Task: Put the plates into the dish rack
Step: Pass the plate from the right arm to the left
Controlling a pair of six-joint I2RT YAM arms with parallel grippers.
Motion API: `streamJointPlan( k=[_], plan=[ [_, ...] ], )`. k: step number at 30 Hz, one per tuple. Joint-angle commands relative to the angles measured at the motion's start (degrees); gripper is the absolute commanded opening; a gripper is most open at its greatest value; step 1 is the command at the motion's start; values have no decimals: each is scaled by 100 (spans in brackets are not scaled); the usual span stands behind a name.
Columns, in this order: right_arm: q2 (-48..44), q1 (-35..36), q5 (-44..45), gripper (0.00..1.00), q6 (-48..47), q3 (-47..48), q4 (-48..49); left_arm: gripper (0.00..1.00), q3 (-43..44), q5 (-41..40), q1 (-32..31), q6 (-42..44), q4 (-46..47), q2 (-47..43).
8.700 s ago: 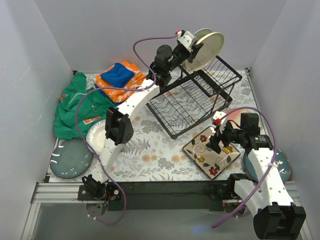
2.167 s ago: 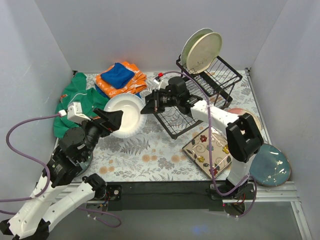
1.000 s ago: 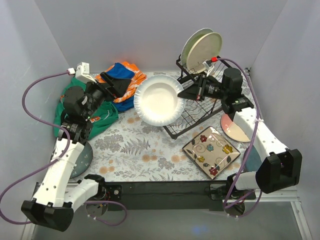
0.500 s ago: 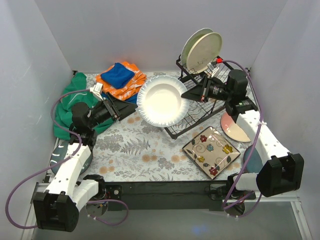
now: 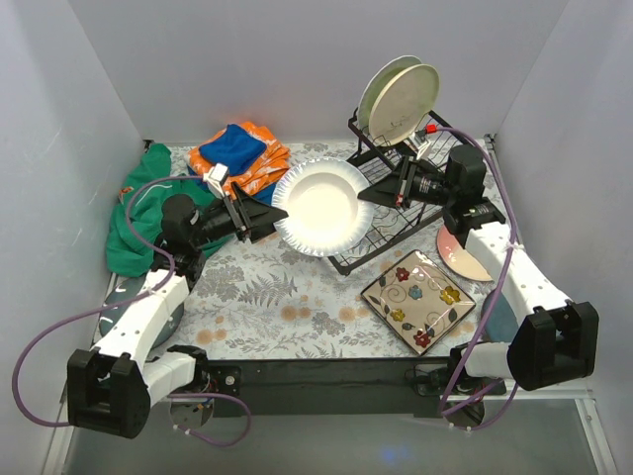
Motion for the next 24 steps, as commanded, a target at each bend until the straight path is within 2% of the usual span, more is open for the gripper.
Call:
streamJointPlan(
  k=[1,6,7,9,10,13,14,16,17,18,24],
  plan=[
    [-337,-8,-248,1,363,38,842,66,393,-375,-381,307,-349,140],
    [-346,0,-204,1,354,-67,877,53,683,-595,-593,403,-437,343],
    [-337,-8,-204,1,345,-76,877,44,719,-622,-611,421,-472,352],
    [-337,-8,-186,1,328,-94,877,38,789,-648,-620,508,-603,369],
    [-346,-8,-177,1,319,-94,877,28,815,-648,-620,526,-648,369],
    [-355,-8,-160,1,284,-103,877,12,833,-639,-620,640,-789,352],
    [-355,0,-168,1,258,-103,877,0,833,-657,-620,684,-867,326],
    [-373,-8,-160,1,179,-103,868,0,824,-718,-629,807,-903,238],
    [-399,-8,-186,6,118,-111,868,0,833,-727,-620,851,-929,194],
    [-425,0,-177,21,47,-103,860,0,833,-736,-620,869,-938,159],
    [-592,-70,-265,55,-516,-120,816,0,798,-877,-620,677,-860,-193]
  ],
)
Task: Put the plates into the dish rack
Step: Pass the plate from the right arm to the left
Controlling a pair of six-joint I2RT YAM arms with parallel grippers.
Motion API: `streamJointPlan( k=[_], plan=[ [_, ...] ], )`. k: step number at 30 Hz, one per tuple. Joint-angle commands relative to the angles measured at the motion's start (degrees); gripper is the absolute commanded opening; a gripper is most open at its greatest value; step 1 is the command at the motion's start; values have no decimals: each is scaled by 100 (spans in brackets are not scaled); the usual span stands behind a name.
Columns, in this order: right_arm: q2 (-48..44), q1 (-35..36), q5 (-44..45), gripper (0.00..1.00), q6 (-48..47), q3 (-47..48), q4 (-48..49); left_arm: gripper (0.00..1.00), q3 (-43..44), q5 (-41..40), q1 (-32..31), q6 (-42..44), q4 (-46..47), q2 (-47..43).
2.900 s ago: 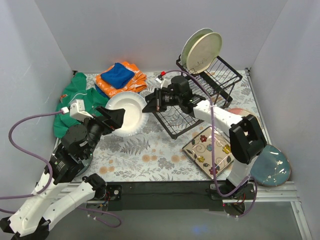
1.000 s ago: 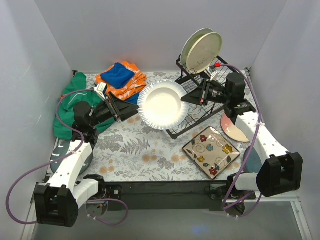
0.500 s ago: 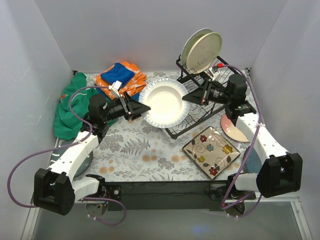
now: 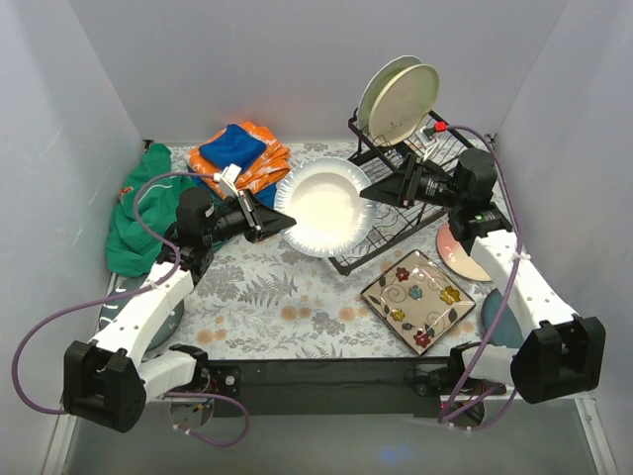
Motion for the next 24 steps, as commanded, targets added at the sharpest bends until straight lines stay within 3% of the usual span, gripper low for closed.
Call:
streamJointPlan(
  k=[1,7,11,16,20,24],
  plan=[
    [-315,-46,-265,59,-426,79,370,0,197,-20,-28,-257,570,-554],
    [-604,-248,-379,70,-988,192,203,0,161,-309,16,-452,624,-809],
    [-868,-861,-440,76,-2190,763,-778,0,608,-705,16,-13,-17,-835],
    [-1236,-1750,-310,81,-4107,1737,-2150,0,1066,-1004,8,322,-159,-678],
    [-1606,-2347,845,83,-5084,1942,-3187,0,1628,-1188,-97,524,-159,-257],
    [-1993,-2595,2211,91,-5559,1583,-3436,0,2375,-1373,-352,735,-150,359]
  ],
)
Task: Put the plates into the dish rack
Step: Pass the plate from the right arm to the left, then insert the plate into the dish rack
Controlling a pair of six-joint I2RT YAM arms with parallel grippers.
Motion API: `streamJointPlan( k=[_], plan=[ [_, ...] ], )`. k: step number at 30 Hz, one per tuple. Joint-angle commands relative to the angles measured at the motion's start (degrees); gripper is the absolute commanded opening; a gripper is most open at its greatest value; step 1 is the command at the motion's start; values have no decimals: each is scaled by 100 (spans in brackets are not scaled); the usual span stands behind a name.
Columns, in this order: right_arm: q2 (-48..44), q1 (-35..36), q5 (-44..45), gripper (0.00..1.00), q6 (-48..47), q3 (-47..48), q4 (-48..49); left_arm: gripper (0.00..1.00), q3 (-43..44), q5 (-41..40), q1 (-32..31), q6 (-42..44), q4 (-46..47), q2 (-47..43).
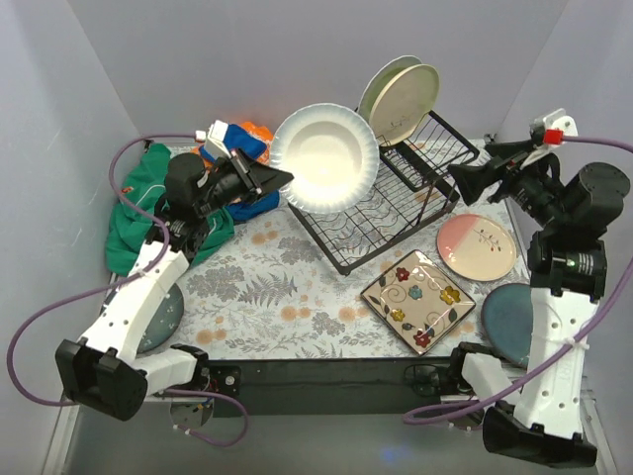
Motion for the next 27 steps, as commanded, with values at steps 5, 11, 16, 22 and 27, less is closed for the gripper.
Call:
streamJointPlan(
  k=[5,11,16,22,27],
  plan=[
    [-607,-399,2202,94,-1060,-873,-776,0,2099,-695,-720,765,571,1189],
    [-616,-952,2608,95,-937,-1357,-679,0,3355,-1056,-1150,1364,614,2271],
    [-546,-1672,2039,95,-769,-1866,-539,0,4077,-1548,-1537,1917,808,3034],
    [-598,-2016,1589,94,-787,-2455,-153,0,5149,-1908,-1731,2102,940,3844],
    [-677,-2078,1466,94,-866,-2974,138,0,6054,-2251,-1915,2296,966,4503]
  ],
)
